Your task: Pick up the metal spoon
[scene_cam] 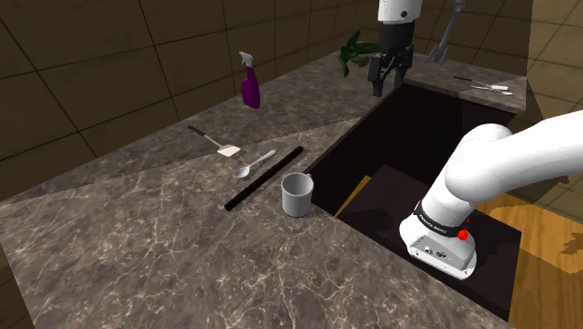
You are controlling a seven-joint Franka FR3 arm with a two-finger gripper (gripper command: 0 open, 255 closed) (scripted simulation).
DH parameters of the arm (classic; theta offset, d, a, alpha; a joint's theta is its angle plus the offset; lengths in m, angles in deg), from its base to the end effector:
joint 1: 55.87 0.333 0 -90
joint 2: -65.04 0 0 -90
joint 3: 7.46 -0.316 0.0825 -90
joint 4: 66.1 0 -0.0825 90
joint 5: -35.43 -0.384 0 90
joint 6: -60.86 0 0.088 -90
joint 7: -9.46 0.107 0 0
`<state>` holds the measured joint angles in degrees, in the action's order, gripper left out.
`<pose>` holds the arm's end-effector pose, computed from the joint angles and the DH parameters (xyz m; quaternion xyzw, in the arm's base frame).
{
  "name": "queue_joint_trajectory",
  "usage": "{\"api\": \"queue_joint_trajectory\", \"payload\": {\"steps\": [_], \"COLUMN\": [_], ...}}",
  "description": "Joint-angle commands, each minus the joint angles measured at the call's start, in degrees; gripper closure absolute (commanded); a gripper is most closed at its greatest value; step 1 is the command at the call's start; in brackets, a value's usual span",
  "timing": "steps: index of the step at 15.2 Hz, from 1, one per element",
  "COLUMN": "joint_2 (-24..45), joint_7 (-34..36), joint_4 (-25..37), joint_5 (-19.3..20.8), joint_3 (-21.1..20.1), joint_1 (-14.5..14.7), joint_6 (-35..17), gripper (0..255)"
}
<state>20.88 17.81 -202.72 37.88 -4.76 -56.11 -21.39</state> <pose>0.2933 -0.0237 0.5619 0.9918 -0.0909 -0.0888 0.0098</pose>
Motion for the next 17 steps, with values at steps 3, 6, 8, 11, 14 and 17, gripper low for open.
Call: {"api": "queue_joint_trajectory", "payload": {"steps": [3, 6, 8, 11, 14, 17], "joint_2": [1.49, 4.32, 6.59, 10.51, 15.0, 19.96], "joint_7": [1.19, 2.91, 4.01, 5.65, 7.33, 9.11], "joint_4": [-1.46, -3.11, -3.82, -4.31, -4.09, -3.17], "joint_5": [-1.11, -2.58, -3.43, -4.45, -5.09, -5.25], "joint_3": [-1.35, -3.4, -4.78, -6.87, -8.96, -11.04], "joint_1": [0.85, 2.14, 2.97, 4.12, 5.13, 5.98], "joint_6": [-3.92, -9.87, -13.85, -19.78, -25.56, -31.08], "gripper": [0, 0, 0, 0, 0, 0]}}
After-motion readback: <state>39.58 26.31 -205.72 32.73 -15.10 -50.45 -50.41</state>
